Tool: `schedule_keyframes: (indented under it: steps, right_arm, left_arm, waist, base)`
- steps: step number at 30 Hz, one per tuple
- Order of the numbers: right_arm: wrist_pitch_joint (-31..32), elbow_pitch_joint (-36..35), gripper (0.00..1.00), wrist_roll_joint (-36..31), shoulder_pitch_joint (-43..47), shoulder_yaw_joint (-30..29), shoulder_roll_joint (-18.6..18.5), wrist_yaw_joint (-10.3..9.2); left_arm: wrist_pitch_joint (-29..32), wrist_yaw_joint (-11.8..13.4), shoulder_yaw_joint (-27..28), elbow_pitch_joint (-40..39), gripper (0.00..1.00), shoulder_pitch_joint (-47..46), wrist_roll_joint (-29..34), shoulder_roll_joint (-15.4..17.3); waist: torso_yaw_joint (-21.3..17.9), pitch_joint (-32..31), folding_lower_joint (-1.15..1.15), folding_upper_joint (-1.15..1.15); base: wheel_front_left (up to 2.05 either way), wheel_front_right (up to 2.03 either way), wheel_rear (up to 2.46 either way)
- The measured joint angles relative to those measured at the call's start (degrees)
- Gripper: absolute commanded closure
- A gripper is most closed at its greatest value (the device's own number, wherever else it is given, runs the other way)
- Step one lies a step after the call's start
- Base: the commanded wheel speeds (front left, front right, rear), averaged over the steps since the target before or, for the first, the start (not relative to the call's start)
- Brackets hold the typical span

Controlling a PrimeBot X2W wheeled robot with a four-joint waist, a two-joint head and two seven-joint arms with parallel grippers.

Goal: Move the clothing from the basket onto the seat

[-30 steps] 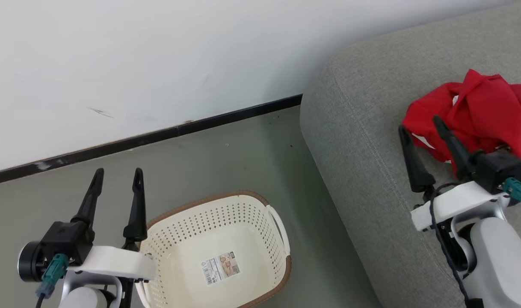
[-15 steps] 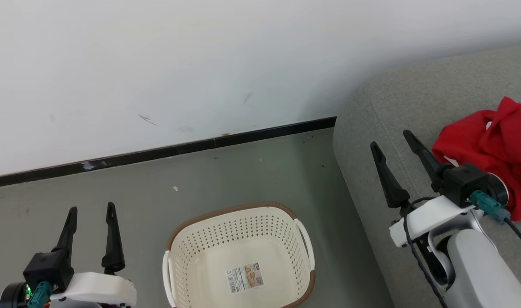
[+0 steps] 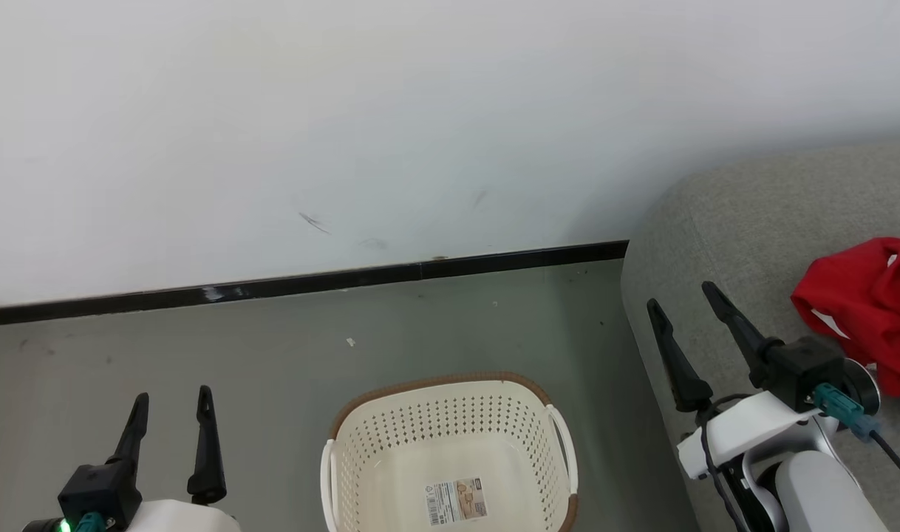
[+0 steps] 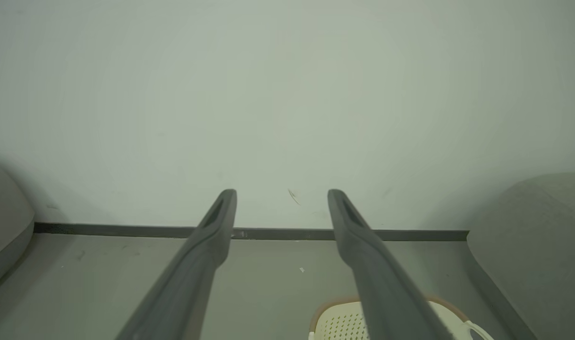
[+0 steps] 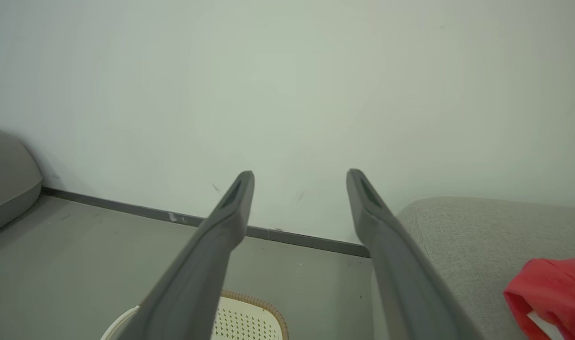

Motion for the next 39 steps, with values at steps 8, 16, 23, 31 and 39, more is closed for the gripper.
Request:
schedule_keyframes:
  steps: [8, 16, 23, 31, 39]
  right_arm:
    - [0.0, -1.07, 0.0, -0.44, 3.54, -2.0, 0.38, 0.0]
    - [0.0, -2.22, 0.0, 0.34, 6.61, -2.64, 0.82, 0.0]
    - [0.0, -2.59, 0.0, 2.81, 8.45, -1.62, 0.89, 0.0]
    - [0.0, -3.55, 0.0, 3.82, 9.56, -1.29, 0.9, 0.0]
    - [0.0, -3.75, 0.0, 3.9, 11.39, -1.19, 0.91, 0.0]
  left_arm:
    - [0.01, -1.51, -1.41, 1.36, 0.0, -0.03, 0.0, 0.13]
    - [0.87, -3.83, -3.33, 2.31, 0.0, -0.22, -1.52, 0.12]
    - [1.12, -4.26, -3.27, 3.27, 0.0, -0.24, -1.52, 0.22]
    - [1.11, -4.26, -3.15, 3.53, 0.0, -0.26, -1.52, 0.21]
    - [1.09, -4.27, -3.21, 3.77, 0.0, -0.32, -1.51, 0.2]
  waist:
    - [1.99, -1.89, 0.0, 0.0]
    - [3.11, -3.53, 0.0, 0.0]
    - [3.13, -4.38, 0.0, 0.0]
    - [2.69, -4.79, 0.0, 0.0]
    - [2.5, -4.98, 0.0, 0.0]
  base:
    - [0.0, 0.0, 0.0]
    - [0.0, 0.0, 0.0]
    - [0.0, 0.0, 0.0]
    - [0.0, 0.0, 0.0]
    - [0.0, 0.0, 0.0]
